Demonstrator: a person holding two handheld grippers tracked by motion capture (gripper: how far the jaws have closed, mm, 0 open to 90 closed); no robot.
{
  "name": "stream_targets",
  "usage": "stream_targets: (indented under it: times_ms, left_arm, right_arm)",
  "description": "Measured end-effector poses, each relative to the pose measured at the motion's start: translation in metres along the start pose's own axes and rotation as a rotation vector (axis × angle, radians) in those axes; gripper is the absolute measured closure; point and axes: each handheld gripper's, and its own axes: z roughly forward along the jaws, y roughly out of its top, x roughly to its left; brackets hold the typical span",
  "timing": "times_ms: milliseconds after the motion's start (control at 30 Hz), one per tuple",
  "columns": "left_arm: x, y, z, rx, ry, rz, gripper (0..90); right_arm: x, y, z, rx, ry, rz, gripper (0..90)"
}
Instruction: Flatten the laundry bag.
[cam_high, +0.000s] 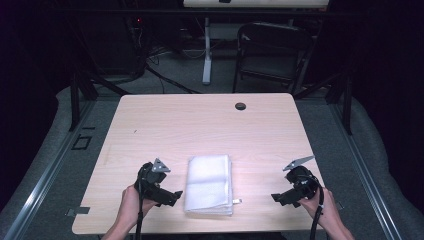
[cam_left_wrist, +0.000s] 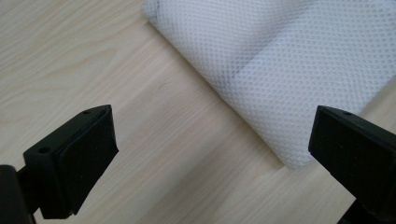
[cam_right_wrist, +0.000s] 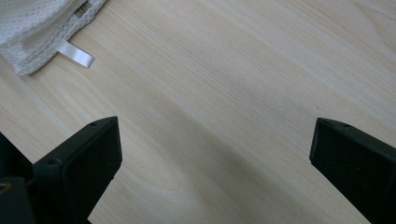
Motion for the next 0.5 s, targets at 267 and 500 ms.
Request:
stream_targets:
  times_ms: [267, 500]
  left_arm:
    - [-0.02, 0.012, 0.009, -0.009, -0.045, 0.076, 3.4]
    - [-0.039, 0.021, 0.021, -0.001, -0.092, 0.14, 6.3]
  right_arm:
    - [0.003, 0.002, 0.002, 0.008, 0.012, -0.001, 2.7]
    - [0.003, 0.004, 0.004, 0.019, 0.021, -0.01, 3.4]
